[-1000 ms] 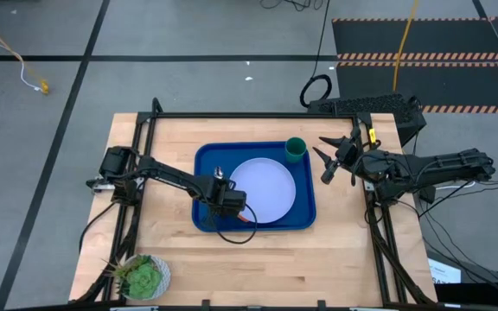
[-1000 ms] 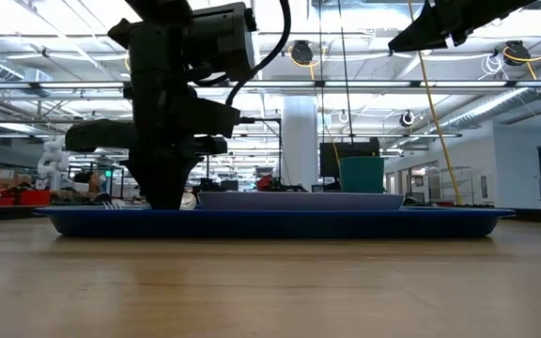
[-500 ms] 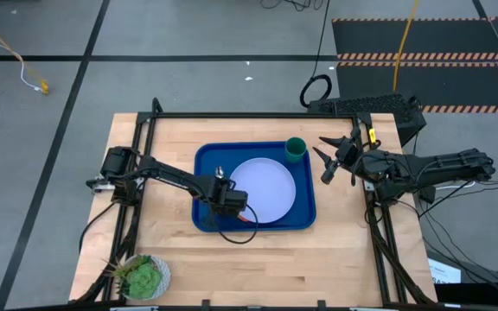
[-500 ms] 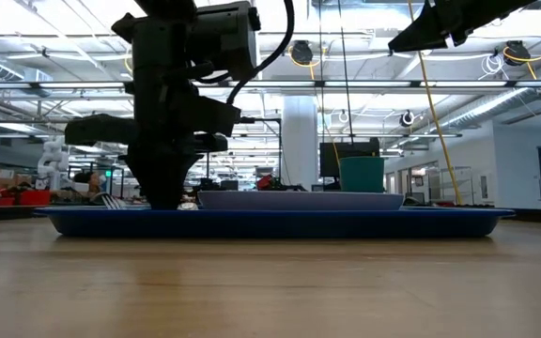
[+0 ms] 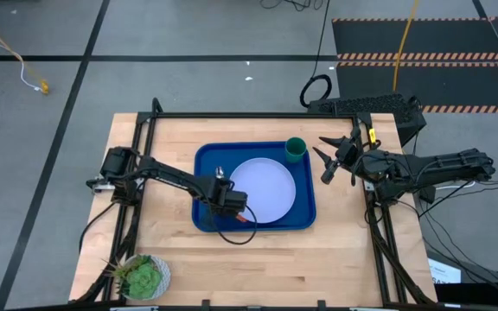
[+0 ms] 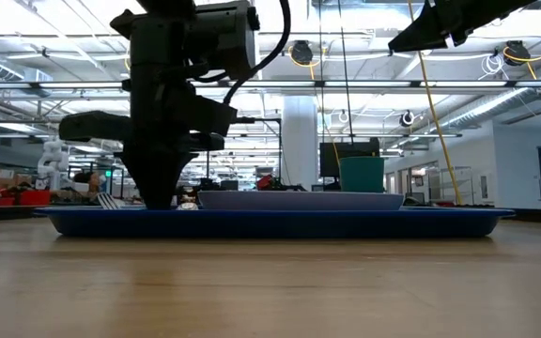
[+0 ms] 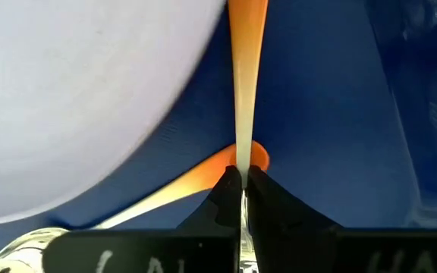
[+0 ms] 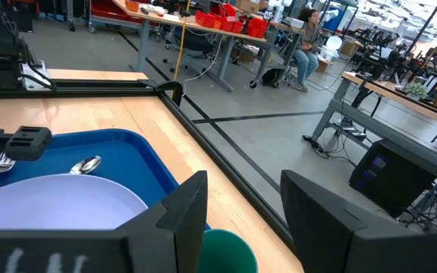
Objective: Pick and place plate/cup/fork/spoon on tray
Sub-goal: Put the orange fork to the left of the orange spoon on the blue serving tray
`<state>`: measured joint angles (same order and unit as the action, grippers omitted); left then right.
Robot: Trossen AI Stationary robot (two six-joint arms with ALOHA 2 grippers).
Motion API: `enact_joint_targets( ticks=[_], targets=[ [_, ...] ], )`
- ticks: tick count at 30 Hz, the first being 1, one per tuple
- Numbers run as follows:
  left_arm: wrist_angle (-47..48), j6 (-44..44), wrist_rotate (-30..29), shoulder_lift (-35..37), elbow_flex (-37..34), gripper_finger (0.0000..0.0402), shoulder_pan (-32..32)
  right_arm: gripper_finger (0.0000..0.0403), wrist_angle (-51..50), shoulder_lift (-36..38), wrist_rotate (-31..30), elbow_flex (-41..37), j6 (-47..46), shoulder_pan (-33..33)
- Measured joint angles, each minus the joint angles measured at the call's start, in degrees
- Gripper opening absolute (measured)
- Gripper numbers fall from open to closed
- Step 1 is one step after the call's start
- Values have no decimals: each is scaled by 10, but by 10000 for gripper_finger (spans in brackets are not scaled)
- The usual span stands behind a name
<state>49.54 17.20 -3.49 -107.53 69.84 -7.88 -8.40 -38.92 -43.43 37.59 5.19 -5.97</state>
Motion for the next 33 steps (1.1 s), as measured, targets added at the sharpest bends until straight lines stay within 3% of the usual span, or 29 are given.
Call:
enact_joint_targets(
  ticks=[7, 23, 33],
  targets=[
    [19, -15, -4, 0, 21, 4, -19, 160, 0, 0, 0, 0, 0, 0],
    [143, -12, -71, 2, 177, 3, -70, 160, 0, 0, 0, 0, 0, 0],
    [149, -44, -110, 2, 277, 3, -122, 160, 0, 0, 0, 0, 0, 0]
  ],
)
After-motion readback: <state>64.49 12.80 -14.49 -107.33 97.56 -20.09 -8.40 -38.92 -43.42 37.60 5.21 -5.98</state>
